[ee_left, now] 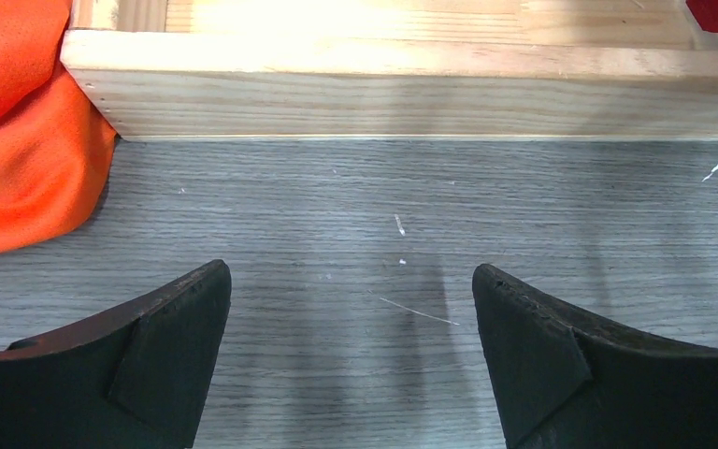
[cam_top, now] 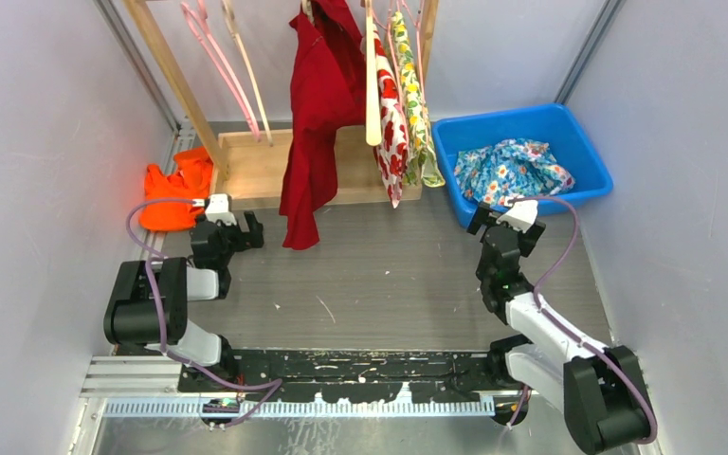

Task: Place the skirt on the hanger

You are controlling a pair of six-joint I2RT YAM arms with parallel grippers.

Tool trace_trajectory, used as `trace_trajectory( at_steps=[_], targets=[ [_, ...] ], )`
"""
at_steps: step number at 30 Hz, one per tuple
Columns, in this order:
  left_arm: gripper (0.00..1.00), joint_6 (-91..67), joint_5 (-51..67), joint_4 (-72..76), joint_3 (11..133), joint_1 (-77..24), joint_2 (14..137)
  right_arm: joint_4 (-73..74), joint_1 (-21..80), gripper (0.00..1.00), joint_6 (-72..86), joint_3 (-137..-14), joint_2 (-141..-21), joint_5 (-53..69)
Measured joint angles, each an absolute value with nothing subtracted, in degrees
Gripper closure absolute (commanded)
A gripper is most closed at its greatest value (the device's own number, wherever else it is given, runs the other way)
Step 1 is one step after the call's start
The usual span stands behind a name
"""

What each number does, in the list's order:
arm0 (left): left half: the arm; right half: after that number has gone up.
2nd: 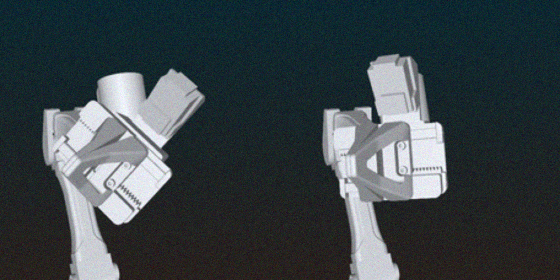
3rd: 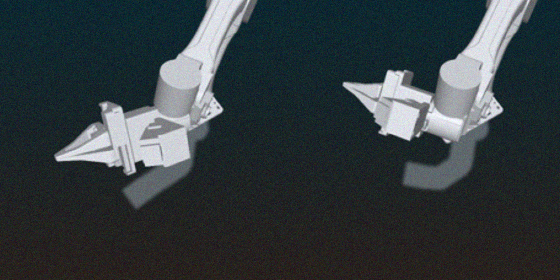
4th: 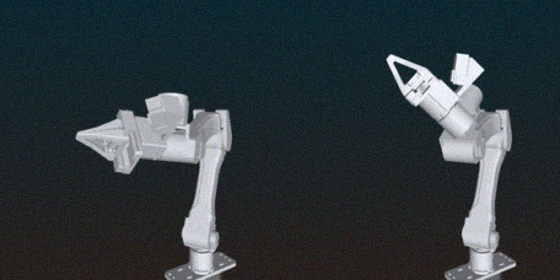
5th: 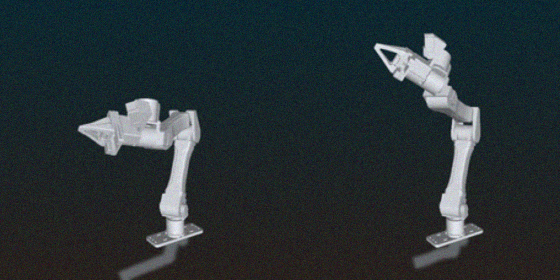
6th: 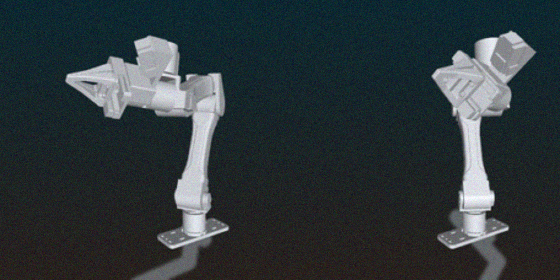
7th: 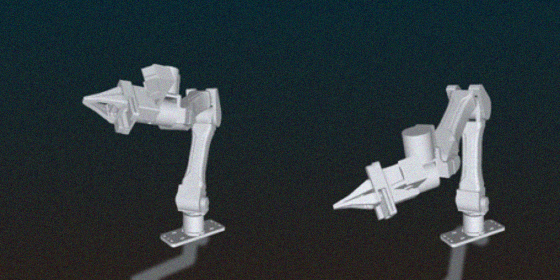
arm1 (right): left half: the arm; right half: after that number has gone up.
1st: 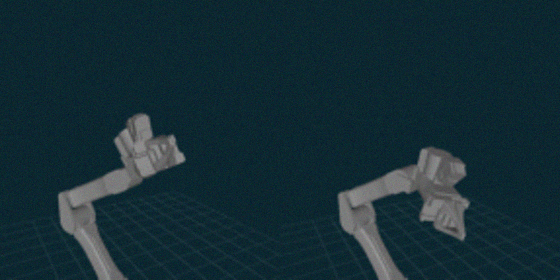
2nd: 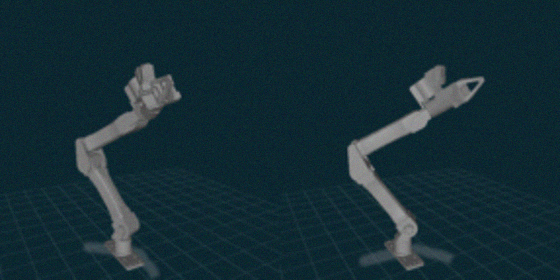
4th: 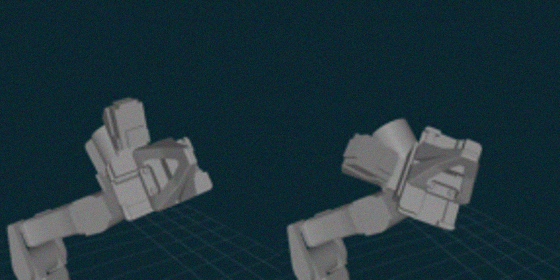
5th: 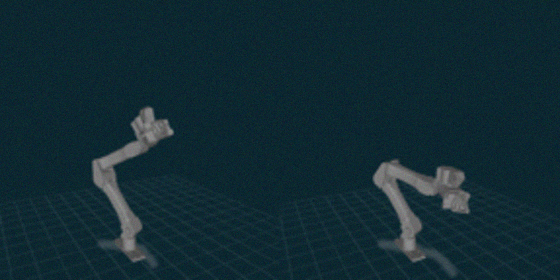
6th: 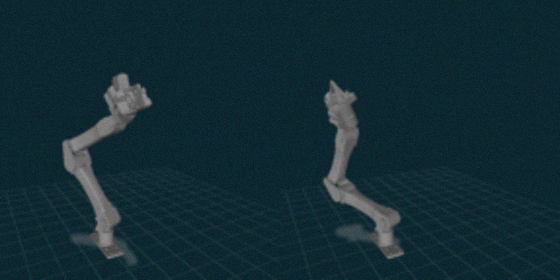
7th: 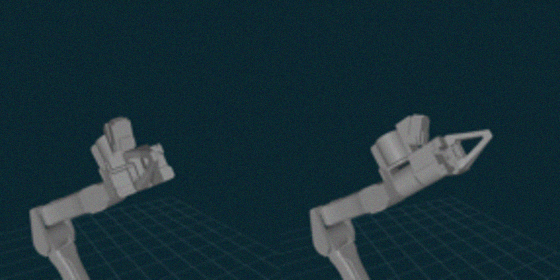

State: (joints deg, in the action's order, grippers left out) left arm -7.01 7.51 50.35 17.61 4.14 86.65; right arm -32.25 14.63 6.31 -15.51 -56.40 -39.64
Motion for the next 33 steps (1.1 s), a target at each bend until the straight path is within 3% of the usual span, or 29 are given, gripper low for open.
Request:
trace_trajectory(
  at_steps=[9, 17, 25, 33],
  targets=[
    [0.0, -6.98, 7.07, 50.35, 17.72, 4.08, 86.67, -16.78, 14.5, 0.0, 9.02, -19.22, -57.74, -40.4],
    [0.0, -6.85, 6.26, 50.24, 18.15, 3.51, 86.83, -10.15, 14.13, 0.0, 9.54, -19.68, -48.05, -39.44],
    [0.0, -6.74, 5.98, 50.26, 18.55, 3.38, 87.13, -17.76, 12.73, 0.0, 10.74, -20.45, -68.9, -39.27],
    [0.0, -6.74, 5.63, 50.26, 18.55, 3.36, 87.33, -34.17, 7.66, 0.0, 9.78, -18.68, -77.82, -34.46]
  ],
)
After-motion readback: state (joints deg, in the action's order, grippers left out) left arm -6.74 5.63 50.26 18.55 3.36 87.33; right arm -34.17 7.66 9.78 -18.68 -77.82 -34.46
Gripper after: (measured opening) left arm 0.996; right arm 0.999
